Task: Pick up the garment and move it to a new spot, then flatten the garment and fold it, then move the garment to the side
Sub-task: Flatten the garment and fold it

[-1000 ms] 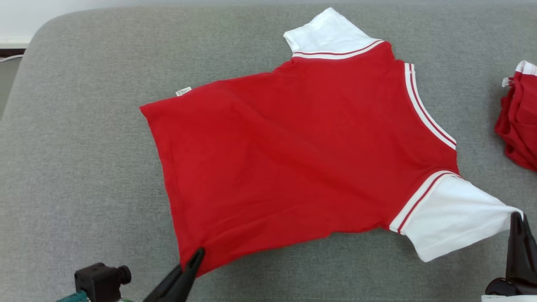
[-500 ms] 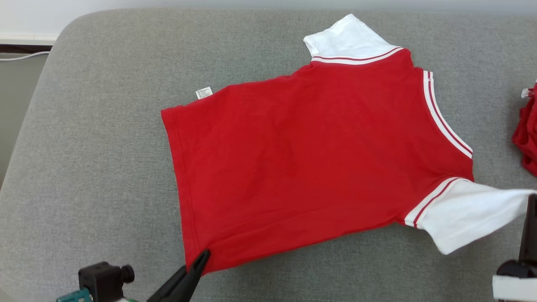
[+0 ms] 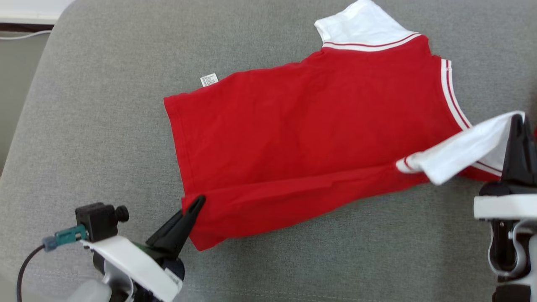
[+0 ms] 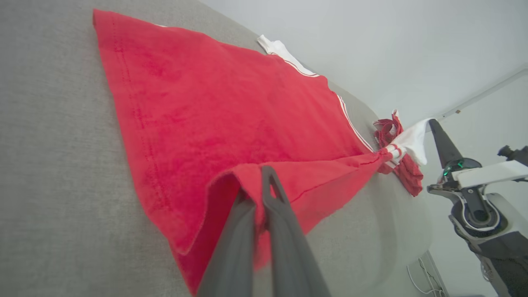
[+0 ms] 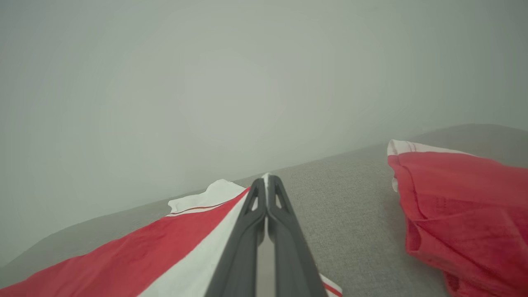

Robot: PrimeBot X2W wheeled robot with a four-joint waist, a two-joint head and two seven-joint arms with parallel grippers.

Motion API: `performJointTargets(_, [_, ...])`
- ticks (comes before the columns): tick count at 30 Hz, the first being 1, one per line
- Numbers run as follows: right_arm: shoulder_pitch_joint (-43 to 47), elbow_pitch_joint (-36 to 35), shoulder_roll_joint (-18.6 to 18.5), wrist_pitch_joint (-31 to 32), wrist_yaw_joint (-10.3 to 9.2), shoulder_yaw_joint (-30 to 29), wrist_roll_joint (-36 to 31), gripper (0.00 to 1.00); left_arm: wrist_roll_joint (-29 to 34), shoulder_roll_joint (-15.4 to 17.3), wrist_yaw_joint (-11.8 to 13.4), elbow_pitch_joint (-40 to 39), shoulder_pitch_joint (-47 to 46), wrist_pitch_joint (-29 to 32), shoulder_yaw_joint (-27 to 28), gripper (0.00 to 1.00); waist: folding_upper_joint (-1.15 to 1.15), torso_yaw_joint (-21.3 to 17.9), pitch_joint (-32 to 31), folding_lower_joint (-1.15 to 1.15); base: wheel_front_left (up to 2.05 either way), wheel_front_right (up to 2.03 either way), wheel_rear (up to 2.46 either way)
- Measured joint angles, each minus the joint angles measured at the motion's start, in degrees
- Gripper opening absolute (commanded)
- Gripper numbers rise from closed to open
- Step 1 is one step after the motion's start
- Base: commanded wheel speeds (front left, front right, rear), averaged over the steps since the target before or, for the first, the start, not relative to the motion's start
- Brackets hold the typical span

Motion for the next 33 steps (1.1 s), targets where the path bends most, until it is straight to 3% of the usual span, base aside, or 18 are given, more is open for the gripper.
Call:
performJointTargets(11, [-12.8,10.8,-3.2,0.7,0.00,0.9,-0.6,0.00,-2.6,-5.5,-4.7,12.5,-10.9,0.8,-0.7,0.00,0.00,1.0,4.1,0.00,0.00,0.00,0.00])
performJointTargets(19, [-17.6,18.3,-4.4,0.7,0.00,3.4,-0.6,0.00,-2.1,-7.5,-5.9,19.9,-16.4,-1.2,-1.1,0.00,0.00,1.3,5.7,0.00,0.00,0.00,0.00])
performJointTargets(20, [-18.0,19.1,-4.4,0.7,0.00,3.7,-0.6,0.09,-1.7,-7.8,-6.0,20.7,-16.8,-1.8,-1.2,0.00,0.00,1.3,5.8,0.00,0.00,0.00,0.00])
performJointTargets(21, [-18.4,19.8,-4.5,0.7,0.00,3.9,-0.6,0.42,-1.5,-8.0,-6.0,21.2,-17.0,-2.1,-1.2,0.00,0.00,1.3,5.8,0.00,0.00,0.00,0.00])
performJointTargets(22, [-18.5,20.1,-4.6,0.7,0.00,4.2,-0.5,0.98,-1.5,-8.3,-6.0,21.8,-17.1,-2.8,-1.2,0.01,0.00,1.3,5.9,0.00,0.00,0.00,0.00])
performJointTargets(23, [-18.7,20.6,-4.6,0.7,0.00,4.5,-0.3,1.00,-1.2,-8.4,-6.0,22.5,-17.4,-3.6,-1.2,0.45,0.00,1.3,5.8,0.00,0.00,0.00,0.00])
performJointTargets(24, [-18.8,21.3,-4.8,0.7,0.00,4.9,0.0,1.00,-0.6,-8.4,-6.0,23.0,-17.6,-4.2,-1.2,0.45,0.00,1.3,5.8,0.00,0.00,0.00,0.00])
performJointTargets(25, [-18.8,21.6,-4.8,0.6,0.00,5.1,0.1,1.00,-0.4,-8.4,-6.0,23.3,-17.8,-4.4,-1.3,1.00,0.00,1.3,5.7,0.00,0.00,0.00,0.00])
performJointTargets(29, [-18.8,21.6,-5.0,0.5,0.00,5.4,0.5,1.00,1.7,-8.4,-5.8,24.1,-17.8,-6.4,-1.4,1.00,0.00,1.2,5.2,0.00,0.00,0.00,0.00])
performJointTargets(33, [-17.5,20.5,-5.3,0.5,0.00,5.8,0.7,1.00,3.6,-8.2,-4.0,23.8,-17.5,-7.9,-1.9,1.00,0.00,1.2,4.3,0.00,0.00,0.00,0.00])
